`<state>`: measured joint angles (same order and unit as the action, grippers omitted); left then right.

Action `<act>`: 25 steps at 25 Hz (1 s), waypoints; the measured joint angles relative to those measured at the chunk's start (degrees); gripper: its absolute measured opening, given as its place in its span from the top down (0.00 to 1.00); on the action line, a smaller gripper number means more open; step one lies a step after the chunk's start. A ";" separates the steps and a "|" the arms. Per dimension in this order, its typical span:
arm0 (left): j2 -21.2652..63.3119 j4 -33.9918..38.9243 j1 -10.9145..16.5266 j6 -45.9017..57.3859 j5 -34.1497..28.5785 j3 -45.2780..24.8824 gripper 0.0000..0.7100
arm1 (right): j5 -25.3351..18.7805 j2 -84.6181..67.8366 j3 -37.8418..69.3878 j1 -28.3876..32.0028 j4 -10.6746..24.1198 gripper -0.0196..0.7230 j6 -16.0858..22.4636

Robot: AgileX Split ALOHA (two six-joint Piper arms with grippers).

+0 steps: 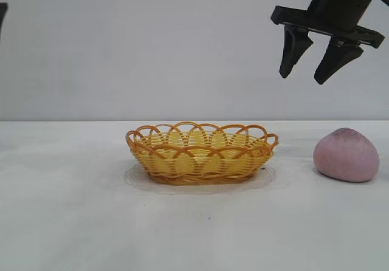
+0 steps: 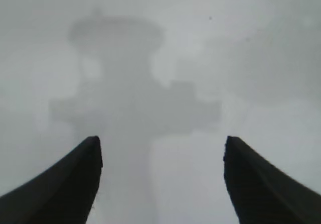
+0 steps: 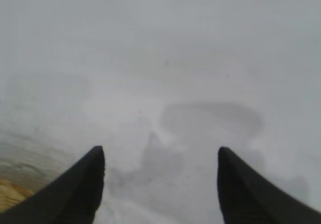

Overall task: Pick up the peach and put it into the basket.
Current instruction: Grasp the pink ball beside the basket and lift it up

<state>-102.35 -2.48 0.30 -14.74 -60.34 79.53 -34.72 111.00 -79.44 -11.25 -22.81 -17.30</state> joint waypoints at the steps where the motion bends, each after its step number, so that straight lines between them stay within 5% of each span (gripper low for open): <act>1: 0.00 -0.15 0.64 0.00 -1.26 0.00 0.31 | 0.01 0.00 0.00 0.00 0.00 0.36 0.00; 11: 10.87 -4.47 2.71 0.87 -3.95 -10.57 0.31 | -0.53 0.00 0.00 0.00 -0.12 0.36 0.00; 25: 65.20 -5.08 2.71 3.28 -1.11 -37.66 0.31 | -0.53 0.00 0.00 0.00 -0.12 0.36 0.00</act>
<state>-37.15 -7.55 3.01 -11.45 -61.45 41.87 -35.25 111.00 -79.44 -11.25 -22.93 -17.30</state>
